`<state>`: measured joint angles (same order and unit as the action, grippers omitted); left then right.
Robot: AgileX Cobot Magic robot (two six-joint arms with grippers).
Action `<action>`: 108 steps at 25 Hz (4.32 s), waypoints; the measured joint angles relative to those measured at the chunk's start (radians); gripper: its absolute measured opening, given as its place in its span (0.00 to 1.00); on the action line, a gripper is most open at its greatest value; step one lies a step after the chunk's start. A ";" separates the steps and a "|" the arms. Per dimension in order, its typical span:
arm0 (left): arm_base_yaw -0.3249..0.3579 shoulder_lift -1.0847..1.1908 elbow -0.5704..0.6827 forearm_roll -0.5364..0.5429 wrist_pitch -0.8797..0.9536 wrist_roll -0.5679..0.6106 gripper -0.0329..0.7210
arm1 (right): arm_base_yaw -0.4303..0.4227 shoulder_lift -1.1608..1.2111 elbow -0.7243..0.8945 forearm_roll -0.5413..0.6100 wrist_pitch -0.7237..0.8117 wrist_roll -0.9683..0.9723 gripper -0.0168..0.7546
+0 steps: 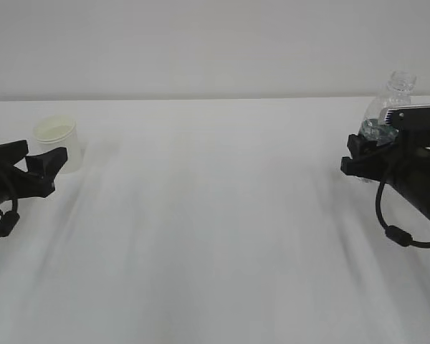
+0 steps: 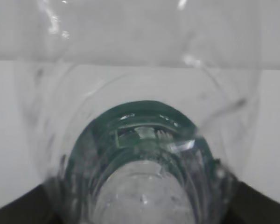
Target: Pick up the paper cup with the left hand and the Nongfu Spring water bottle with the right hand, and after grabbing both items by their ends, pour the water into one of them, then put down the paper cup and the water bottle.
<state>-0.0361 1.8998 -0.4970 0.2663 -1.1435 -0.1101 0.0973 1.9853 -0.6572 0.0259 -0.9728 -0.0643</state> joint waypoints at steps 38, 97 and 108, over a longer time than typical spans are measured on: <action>0.000 0.000 0.000 0.030 0.000 0.000 0.73 | -0.017 0.225 -0.212 -0.026 -0.034 0.010 0.58; 0.000 -0.025 0.000 0.060 0.000 0.000 0.71 | -0.017 0.047 0.034 -0.126 -0.054 0.103 0.81; 0.000 -0.133 0.009 0.064 0.015 0.000 0.71 | -0.017 -0.081 0.184 -0.128 -0.098 0.108 0.81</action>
<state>-0.0361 1.7672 -0.4884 0.3305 -1.1285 -0.1101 0.0806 1.9042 -0.4729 -0.1024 -1.0709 0.0436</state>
